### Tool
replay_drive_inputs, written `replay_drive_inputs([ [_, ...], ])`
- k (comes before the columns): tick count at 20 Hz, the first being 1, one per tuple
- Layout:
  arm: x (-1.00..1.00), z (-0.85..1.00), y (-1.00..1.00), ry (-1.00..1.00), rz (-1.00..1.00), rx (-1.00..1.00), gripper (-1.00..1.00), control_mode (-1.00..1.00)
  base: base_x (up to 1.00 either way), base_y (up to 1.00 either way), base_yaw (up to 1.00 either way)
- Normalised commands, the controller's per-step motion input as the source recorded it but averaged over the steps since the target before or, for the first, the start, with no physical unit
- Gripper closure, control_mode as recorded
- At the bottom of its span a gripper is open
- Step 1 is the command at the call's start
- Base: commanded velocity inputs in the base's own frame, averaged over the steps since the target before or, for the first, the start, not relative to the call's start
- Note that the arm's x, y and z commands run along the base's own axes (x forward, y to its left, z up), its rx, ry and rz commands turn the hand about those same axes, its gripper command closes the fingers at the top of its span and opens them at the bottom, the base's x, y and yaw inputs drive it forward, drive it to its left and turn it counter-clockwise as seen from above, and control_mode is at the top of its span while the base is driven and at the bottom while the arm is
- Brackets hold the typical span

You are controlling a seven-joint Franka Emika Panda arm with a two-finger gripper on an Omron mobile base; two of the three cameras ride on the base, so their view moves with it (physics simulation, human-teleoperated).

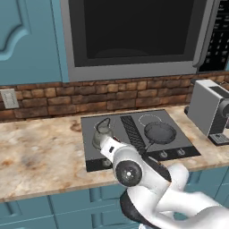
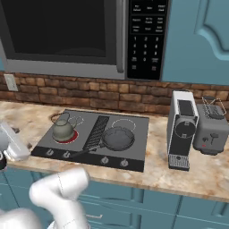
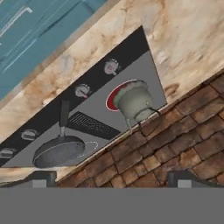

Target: Pick the kettle from the counter and place it on a stove burner. Then turn the burner on.

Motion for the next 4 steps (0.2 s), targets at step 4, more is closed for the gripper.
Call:
replay_drive_inputs([
  [4,-1.00,0.13,-1.00,-0.25,0.00,0.39,-1.00,-1.00,0.00,0.00,0.00],
])
